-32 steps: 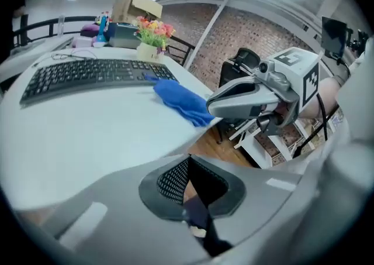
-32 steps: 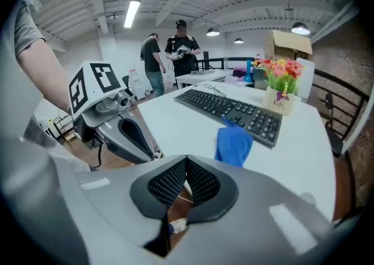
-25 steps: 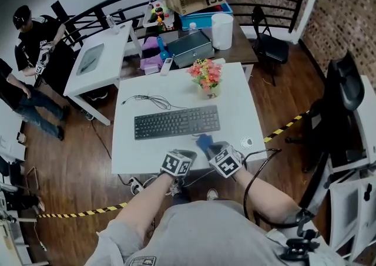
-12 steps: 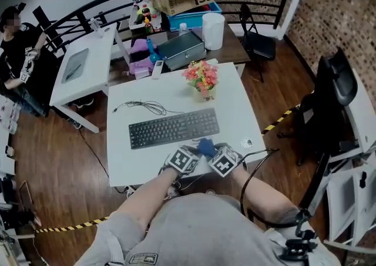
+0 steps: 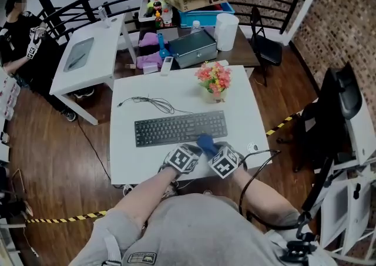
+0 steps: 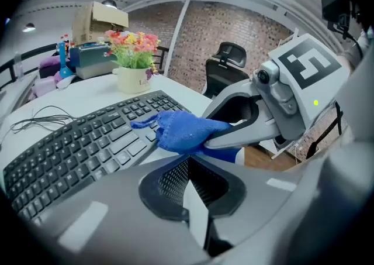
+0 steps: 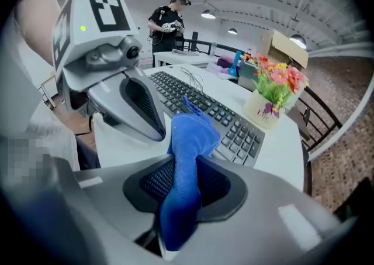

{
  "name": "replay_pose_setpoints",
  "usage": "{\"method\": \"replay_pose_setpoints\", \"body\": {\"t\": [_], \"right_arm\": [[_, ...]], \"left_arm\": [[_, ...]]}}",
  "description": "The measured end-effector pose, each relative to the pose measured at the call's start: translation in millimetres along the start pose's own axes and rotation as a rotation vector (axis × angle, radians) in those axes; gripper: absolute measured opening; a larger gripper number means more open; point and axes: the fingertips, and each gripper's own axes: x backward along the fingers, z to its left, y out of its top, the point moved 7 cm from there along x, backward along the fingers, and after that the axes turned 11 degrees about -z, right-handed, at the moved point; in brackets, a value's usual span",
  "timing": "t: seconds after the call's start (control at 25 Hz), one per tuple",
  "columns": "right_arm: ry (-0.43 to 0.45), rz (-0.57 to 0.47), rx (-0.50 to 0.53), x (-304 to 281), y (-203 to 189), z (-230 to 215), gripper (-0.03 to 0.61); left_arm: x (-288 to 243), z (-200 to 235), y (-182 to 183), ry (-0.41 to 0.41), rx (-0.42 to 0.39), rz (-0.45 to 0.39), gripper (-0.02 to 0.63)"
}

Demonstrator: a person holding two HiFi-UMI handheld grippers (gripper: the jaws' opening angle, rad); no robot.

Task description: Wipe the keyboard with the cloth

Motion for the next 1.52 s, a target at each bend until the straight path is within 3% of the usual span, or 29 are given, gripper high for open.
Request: {"method": "replay_pose_setpoints", "body": {"t": [0.32, 0.8, 1.2, 1.52], "right_arm": [[0.059, -0.089, 0.115, -42.2, 94.8, 16.6, 0.110], [0.185, -0.117, 0.256, -137.9, 218.1, 88.2, 0.109], [0.218, -0.097, 0.263, -164.5, 232.9, 95.1, 0.109], [0.195, -0.133, 0.253, -147.3, 222.5, 92.6, 0.109]], "left_arm": [[75.7, 66.8, 2.6, 0.166, 0.083, -0.125, 0.000], [195.2, 157.5, -53.5, 0.376, 0.272, -0.207, 0.000], [230.1, 178.3, -85.2, 0.480, 0.444, -0.306, 0.000], [220.8, 158.0, -75.0, 0.452, 0.412, -0.333, 0.000]]}}
